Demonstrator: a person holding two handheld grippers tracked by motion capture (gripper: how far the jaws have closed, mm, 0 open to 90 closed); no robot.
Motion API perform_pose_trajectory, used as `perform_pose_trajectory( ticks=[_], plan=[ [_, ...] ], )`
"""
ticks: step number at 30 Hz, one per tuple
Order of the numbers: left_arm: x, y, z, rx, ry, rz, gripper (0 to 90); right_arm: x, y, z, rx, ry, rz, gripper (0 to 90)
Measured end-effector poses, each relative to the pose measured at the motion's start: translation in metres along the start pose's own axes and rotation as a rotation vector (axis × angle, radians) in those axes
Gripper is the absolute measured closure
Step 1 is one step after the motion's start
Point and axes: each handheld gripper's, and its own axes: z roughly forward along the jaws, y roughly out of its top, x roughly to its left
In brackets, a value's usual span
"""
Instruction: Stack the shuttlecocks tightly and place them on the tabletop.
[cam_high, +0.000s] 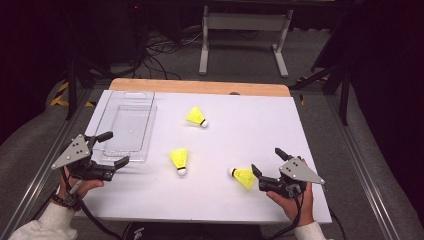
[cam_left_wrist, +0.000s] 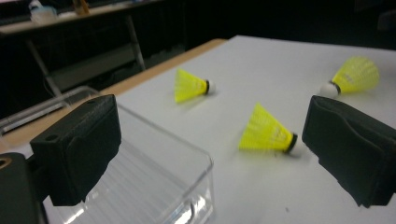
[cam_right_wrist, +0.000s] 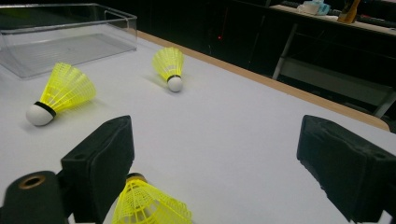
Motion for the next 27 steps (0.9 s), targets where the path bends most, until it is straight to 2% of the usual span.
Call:
perform_pose_trajectory(
  ticks=[2, 6, 9, 12, 14, 16, 21, 27],
  plan=[
    [-0.001, -0.003, 0.000, 0.022, -0.031, -0.009, 5.4, 0.000, -0.002, 0.001, 0.013, 0.005, -0.007, 12.1],
    [-0.006, -0.002, 0.003, 0.026, -0.047, -0.001, 6.3, 0.000, -0.001, 0.001, 0.018, 0.010, -0.008, 12.1],
    [-0.010, -0.002, 0.009, 0.056, -0.061, 0.020, 6.4, 0.000, -0.001, 0.003, 0.026, 0.021, -0.004, 12.1],
    [-0.010, -0.004, 0.013, 0.073, -0.067, 0.020, 7.0, -0.001, -0.002, 0.005, 0.041, 0.035, 0.000, 12.1],
    [-0.011, -0.004, 0.015, 0.087, -0.054, 0.036, 8.6, -0.001, -0.003, 0.007, 0.050, 0.040, 0.004, 12.1],
    [-0.011, -0.004, 0.017, 0.099, -0.064, 0.051, 12.4, -0.001, -0.003, 0.007, 0.053, 0.044, 0.005, 11.8],
    [-0.013, 0.000, 0.025, 0.116, -0.087, 0.060, 12.1, 0.002, -0.001, 0.008, 0.058, 0.055, -0.019, 11.6],
    [-0.018, 0.008, 0.038, 0.134, -0.111, 0.079, 12.1, 0.000, -0.004, 0.008, 0.068, 0.064, -0.013, 11.6]
  ],
)
